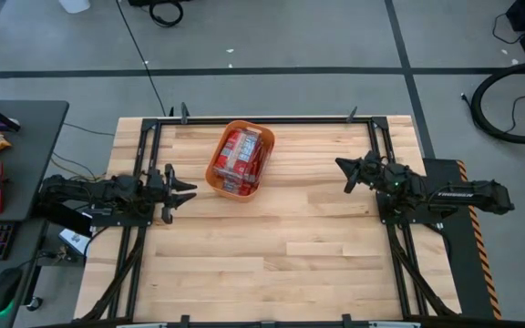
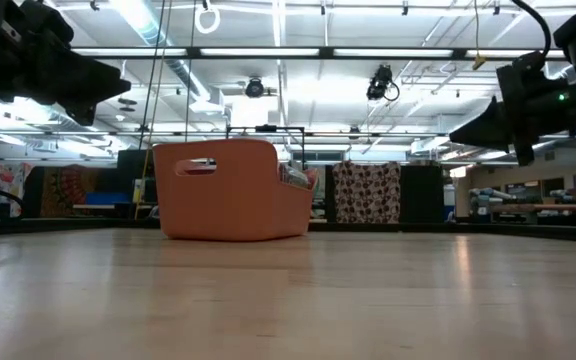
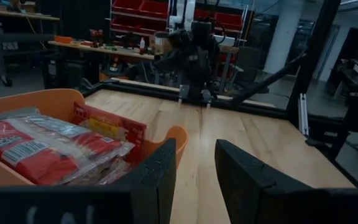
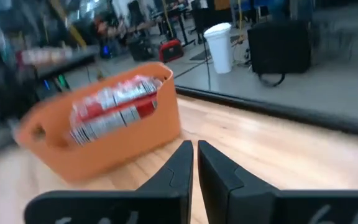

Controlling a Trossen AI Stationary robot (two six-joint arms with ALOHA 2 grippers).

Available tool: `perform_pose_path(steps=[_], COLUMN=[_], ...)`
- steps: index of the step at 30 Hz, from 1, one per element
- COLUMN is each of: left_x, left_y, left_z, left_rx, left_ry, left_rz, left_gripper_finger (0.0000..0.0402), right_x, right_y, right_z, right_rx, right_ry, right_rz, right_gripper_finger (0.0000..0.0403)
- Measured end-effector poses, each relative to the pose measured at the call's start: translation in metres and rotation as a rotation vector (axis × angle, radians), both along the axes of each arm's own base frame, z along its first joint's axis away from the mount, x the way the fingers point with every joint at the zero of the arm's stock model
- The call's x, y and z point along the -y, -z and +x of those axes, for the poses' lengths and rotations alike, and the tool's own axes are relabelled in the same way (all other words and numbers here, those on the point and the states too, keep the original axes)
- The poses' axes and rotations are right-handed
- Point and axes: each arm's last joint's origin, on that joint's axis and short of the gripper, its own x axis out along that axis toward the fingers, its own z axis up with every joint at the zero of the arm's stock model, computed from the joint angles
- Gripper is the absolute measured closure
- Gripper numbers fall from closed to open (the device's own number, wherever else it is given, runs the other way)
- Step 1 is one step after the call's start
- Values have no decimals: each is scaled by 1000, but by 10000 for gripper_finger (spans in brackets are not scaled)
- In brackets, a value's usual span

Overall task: Sort popcorn bags into baskets
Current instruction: Return to Home Position

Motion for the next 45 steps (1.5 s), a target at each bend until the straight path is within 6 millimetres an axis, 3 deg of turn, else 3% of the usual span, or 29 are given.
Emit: perform_pose_path(steps=[5, 10, 45], left_x=[0, 0, 0], left_y=[0, 0, 0], left_z=[0, 0, 0], left_rx=[4, 6, 8], left_ry=[0, 0, 0], left_rz=[-2, -3, 4], left_gripper_finger=[285, 285, 285], right_x=[-1, -1, -1], right_y=[0, 0, 0], right_z=[0, 0, 1], right_rx=[-204, -288, -287], right_ry=[-62, -78, -79], right_rz=[-278, -399, -400], right_gripper_finger=[374, 375, 376])
